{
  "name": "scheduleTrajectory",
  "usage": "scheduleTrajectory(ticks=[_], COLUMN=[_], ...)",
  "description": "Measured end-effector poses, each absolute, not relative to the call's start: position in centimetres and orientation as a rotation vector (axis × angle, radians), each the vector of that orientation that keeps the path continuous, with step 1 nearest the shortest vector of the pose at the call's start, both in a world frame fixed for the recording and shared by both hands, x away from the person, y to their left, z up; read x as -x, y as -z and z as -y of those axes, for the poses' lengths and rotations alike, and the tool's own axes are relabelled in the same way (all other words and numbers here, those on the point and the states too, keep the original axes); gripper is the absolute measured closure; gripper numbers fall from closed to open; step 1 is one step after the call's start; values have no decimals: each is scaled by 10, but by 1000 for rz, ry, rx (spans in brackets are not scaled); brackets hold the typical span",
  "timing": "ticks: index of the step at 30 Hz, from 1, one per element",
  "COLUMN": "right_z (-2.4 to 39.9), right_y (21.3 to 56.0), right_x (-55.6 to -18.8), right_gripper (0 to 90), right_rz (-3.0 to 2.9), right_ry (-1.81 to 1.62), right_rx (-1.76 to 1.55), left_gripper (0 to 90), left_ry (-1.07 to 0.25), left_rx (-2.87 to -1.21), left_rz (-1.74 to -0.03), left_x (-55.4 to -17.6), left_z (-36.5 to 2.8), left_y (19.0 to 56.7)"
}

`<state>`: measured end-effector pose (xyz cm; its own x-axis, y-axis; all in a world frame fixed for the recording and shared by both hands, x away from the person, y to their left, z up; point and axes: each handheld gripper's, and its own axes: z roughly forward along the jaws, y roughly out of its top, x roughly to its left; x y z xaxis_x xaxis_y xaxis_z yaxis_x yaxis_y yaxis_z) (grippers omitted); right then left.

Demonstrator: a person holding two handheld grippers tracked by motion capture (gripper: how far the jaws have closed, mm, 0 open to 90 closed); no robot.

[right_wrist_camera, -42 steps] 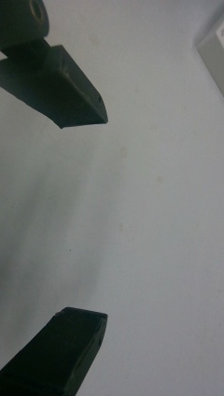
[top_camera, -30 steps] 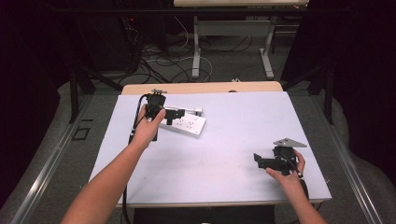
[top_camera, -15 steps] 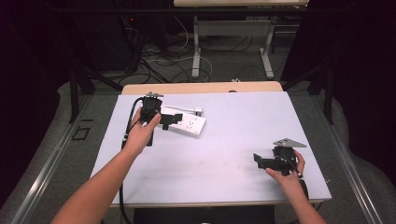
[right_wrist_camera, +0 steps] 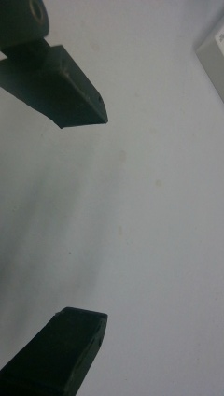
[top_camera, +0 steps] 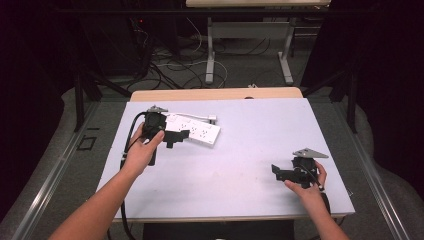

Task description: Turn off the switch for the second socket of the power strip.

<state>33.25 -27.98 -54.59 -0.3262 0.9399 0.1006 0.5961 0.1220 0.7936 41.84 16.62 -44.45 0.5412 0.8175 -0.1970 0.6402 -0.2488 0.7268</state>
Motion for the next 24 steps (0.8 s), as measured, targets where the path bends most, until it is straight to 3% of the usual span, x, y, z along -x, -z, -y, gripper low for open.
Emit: scheduleTrajectory(ticks=[24], right_z=[279], right_y=[546], right_x=[-332], right_gripper=[46], right_rz=[-1978], right_ry=[-1073], right_rx=[-1487], left_gripper=[4], left_ry=[-272], left_rx=[-1954], left_rz=[-1203], left_x=[-389], left_z=[-199], left_y=[460])
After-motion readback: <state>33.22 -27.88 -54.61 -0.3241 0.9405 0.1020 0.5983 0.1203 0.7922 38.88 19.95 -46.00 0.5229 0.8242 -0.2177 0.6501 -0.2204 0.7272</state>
